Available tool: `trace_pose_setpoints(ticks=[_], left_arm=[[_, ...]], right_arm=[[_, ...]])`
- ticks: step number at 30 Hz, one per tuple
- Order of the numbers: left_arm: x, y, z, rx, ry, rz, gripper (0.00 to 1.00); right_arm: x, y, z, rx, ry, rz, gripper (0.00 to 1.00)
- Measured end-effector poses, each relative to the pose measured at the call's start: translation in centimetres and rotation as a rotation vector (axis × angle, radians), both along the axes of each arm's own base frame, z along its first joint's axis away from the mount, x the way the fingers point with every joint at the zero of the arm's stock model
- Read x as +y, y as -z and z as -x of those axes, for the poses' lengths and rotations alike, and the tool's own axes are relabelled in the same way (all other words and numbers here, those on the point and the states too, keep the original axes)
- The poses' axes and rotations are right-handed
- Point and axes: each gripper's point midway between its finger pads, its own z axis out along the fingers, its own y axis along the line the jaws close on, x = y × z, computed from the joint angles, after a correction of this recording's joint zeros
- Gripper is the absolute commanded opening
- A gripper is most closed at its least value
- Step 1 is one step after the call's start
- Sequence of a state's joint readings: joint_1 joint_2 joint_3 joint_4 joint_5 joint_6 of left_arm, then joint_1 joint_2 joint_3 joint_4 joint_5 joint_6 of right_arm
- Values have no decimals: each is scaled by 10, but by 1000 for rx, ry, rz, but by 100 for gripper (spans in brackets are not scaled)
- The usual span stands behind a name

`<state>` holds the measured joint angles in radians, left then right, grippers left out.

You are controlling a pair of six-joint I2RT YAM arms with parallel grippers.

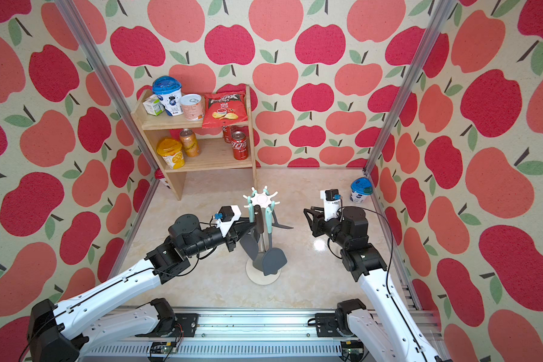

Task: Take the spatula off the kitchen utensil rack
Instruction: Take off the spatula from the rack.

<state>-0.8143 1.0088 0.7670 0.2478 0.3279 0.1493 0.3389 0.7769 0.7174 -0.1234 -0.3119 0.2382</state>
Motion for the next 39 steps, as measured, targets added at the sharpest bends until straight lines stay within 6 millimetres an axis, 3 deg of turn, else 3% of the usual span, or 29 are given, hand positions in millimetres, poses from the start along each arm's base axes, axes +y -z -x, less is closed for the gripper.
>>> trace_pose_setpoints(ticks=[5, 8, 12, 19, 27, 39], left_arm=[[0, -1, 0, -3, -1, 5, 0], [-1, -1, -2, 0, -5, 12, 0], [-1, -1, -3, 7, -9, 25, 0], [-1, -1, -3, 6, -10, 33, 0], [-1, -1, -4, 6, -13, 41, 0], [-1, -2, -5, 7, -21, 45, 0]], right_arm=[[22, -24, 38, -93, -126, -56, 34], [27, -36, 50, -131, -159, -79, 34], [30, -40, 56, -149, -178, -89, 34], [37, -28, 65, -131, -212, -107, 35], [48, -41, 84, -172, -284, -143, 35], [67, -45, 102, -177, -370, -140, 36]])
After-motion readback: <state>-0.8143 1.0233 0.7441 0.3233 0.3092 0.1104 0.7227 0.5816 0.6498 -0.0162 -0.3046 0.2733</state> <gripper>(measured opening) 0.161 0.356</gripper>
